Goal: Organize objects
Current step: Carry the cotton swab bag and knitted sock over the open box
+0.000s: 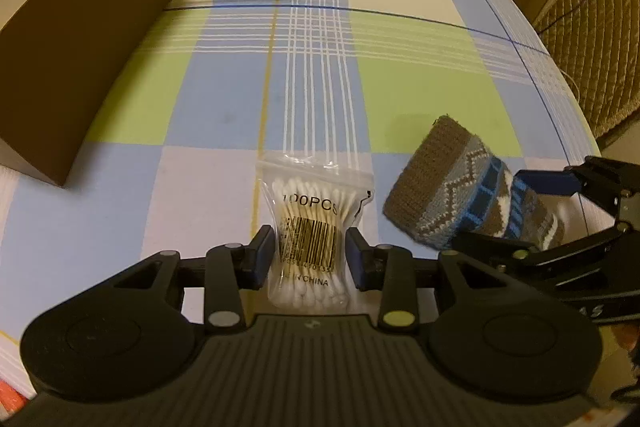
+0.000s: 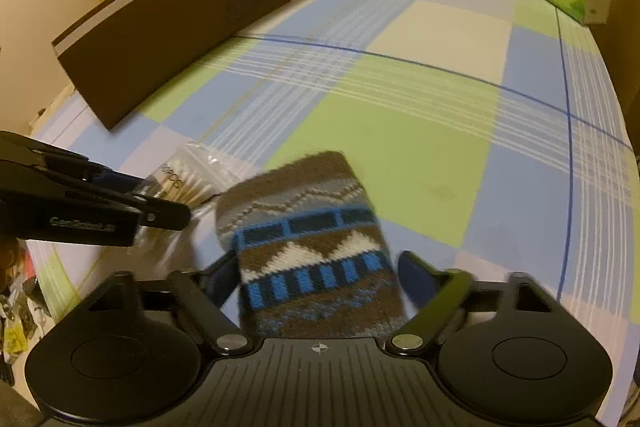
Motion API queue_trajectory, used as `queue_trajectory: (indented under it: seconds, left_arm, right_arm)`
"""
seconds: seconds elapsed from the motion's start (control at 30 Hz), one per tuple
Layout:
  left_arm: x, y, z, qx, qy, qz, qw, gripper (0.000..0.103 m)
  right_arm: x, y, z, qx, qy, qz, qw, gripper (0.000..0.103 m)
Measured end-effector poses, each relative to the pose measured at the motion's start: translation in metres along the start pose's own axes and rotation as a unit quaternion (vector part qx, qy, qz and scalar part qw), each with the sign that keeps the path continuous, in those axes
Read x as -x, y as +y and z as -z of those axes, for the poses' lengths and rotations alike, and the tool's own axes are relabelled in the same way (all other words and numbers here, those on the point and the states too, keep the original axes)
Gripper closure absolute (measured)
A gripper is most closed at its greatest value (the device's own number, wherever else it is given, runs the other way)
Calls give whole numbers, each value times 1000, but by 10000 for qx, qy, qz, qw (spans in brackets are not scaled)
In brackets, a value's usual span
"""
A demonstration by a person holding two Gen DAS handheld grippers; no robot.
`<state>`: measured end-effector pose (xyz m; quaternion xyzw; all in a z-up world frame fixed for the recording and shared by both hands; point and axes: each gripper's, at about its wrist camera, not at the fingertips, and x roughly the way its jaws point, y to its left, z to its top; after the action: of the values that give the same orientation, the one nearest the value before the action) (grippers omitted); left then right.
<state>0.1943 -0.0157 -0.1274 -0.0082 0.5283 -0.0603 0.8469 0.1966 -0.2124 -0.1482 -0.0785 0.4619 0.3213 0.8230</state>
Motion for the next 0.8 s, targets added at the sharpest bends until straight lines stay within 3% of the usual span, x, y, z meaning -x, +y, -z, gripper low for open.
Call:
queue_trajectory:
  seconds: [0.23,0.5,0.8]
  left_arm:
    - [5,-1,5,279,-36,60,9996,82]
    - [17,6,16,423,-81,141,9990,85]
    - [56,31,15,386,-328,453,9977,85]
  right_arm:
    - [0,9,1,97,61,-179,9998,70]
    - [3,17,-1,33,143,-287,9995,76]
    - [28,34,-21,-798,133,-520,9954,76]
